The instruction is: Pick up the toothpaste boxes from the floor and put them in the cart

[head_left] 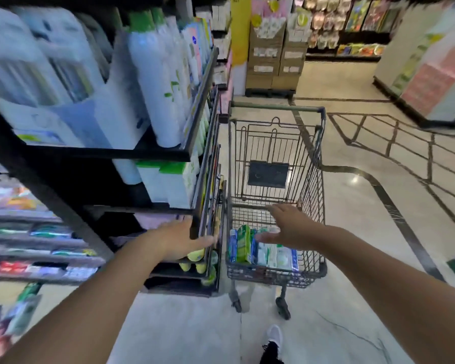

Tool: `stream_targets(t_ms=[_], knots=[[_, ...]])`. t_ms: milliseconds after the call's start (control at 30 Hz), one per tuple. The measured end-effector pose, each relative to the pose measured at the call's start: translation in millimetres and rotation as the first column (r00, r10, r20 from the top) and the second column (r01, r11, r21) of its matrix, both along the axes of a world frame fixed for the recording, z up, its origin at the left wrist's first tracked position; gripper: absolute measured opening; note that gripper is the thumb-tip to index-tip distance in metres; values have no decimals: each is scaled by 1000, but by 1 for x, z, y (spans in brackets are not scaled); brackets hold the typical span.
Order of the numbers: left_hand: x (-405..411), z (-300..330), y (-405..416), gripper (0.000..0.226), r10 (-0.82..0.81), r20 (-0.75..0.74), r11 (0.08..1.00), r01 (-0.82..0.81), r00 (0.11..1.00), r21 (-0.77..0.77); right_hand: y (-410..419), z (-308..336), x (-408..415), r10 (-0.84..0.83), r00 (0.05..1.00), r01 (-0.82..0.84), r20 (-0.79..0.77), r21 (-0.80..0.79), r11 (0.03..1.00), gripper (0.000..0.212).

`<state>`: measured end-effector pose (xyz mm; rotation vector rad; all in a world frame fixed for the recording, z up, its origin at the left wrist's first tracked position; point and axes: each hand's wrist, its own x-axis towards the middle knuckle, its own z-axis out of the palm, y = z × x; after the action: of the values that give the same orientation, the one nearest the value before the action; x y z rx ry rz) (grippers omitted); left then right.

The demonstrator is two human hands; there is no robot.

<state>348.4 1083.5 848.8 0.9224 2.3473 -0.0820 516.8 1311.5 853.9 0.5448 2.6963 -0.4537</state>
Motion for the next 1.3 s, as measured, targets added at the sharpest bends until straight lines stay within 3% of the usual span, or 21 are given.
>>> stream_targets(t_ms=[200, 333, 400, 533, 633, 700, 800, 933, 1067, 1300], knots=[[8, 20, -160, 124, 271, 9, 961, -271, 963, 54, -120, 24, -39, 239, 971, -237, -31, 48, 970, 100], [24, 32, -253, 94, 452, -8, 888, -449, 892, 97, -205, 38, -76, 426, 904, -423, -40, 59, 904, 97], [31, 32, -296, 100, 523, -36, 852, -521, 852, 53, -246, 37, -94, 507, 861, -506, -33, 44, 861, 99], [43, 14, -381, 141, 644, -66, 765, -641, 762, 60, -326, 28, -132, 646, 761, -647, -58, 13, 763, 99], [53, 0, -438, 119, 738, -87, 675, -732, 669, 97, -379, 21, -164, 732, 679, -733, -57, 12, 680, 96], [56, -6, -469, 122, 781, -94, 623, -780, 617, 60, -410, 12, -188, 777, 627, -778, -59, -7, 628, 94], [55, -11, -511, 100, 853, -88, 518, -855, 514, 26, -452, 4, -224, 839, 541, -841, -67, -21, 540, 95], [46, 1, -541, 86, 936, -189, 299, -954, 299, -27, -499, 3, -268, 886, 456, -888, -79, -107, 448, 90], [25, 2, -563, 86, 968, -163, 191, -981, 192, -20, -531, 2, -309, 914, 388, -917, -118, -152, 370, 73], [3, -1, -595, 84, 988, -121, 102, -995, 101, 2, -596, -7, -362, 945, 320, -936, -64, -173, 306, 77]])
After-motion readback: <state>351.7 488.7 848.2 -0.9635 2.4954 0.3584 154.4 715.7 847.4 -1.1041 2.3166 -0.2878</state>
